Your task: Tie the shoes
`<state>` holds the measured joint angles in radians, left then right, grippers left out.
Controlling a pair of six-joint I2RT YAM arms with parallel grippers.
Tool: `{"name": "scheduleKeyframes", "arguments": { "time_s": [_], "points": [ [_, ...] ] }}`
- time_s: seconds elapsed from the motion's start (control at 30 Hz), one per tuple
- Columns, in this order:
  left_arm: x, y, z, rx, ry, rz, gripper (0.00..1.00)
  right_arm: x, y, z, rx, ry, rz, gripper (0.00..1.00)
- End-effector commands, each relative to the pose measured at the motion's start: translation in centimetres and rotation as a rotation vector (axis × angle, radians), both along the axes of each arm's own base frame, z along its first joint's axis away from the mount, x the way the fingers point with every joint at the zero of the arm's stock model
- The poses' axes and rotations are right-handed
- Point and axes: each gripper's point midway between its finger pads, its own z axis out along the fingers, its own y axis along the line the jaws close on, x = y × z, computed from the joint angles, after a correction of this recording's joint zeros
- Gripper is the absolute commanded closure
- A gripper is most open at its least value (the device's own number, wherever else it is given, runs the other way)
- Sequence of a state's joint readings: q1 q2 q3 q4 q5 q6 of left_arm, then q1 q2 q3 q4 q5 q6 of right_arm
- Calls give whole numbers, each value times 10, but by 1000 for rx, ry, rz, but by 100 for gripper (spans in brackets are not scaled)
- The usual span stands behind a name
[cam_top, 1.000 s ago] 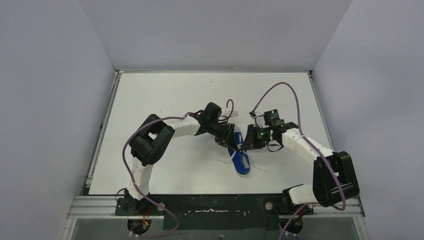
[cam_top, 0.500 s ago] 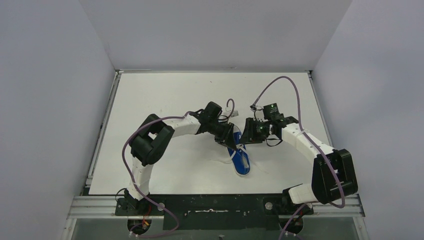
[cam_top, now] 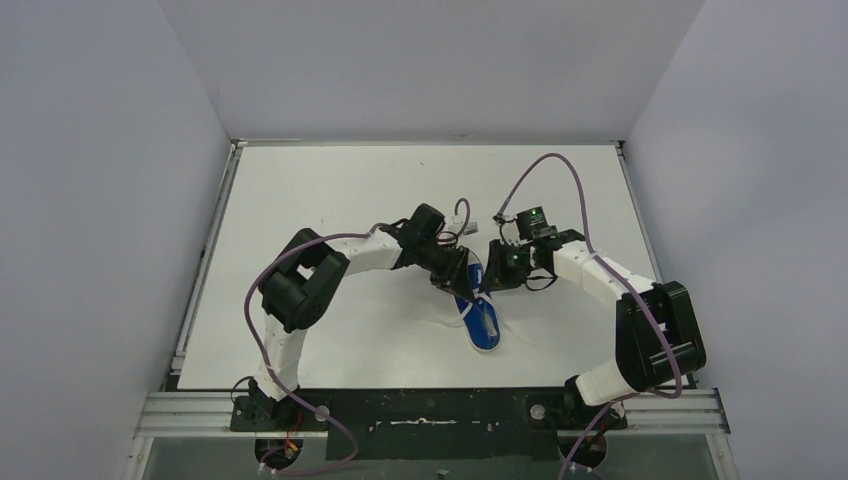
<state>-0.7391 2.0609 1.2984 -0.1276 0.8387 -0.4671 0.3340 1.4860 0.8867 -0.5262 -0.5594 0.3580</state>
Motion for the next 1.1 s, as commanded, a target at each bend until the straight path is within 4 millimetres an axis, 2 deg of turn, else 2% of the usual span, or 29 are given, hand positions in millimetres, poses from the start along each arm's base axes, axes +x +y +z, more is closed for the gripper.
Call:
{"name": "scheduleKeyframes", "arguments": {
  "time_s": [0.0,0.07,0.2,0.43,0.67,0.77,0.87,1.07],
  "points": [
    [4,-11,26,-75,-47,-26,79,15,5,15,-6,-79,23,94],
    [5,-11,25,-69,-41,-23,79,15,4,22,-3,-99,21,100],
    [7,-12,23,-66,-35,-20,75,10,4,33,24,-133,21,100],
    [9,-14,28,-86,-42,-32,64,4,6,34,54,-143,20,100],
    [10,-16,25,-89,-27,-29,64,5,7,33,58,-137,14,100],
    [6,-15,26,-100,-40,-32,54,7,4,34,55,-142,7,100],
    [3,-11,20,-74,-59,-34,49,8,5,35,59,-141,11,100],
    [11,-12,4,-6,-98,-4,49,9,7,37,69,-140,12,100]
  ]
}}
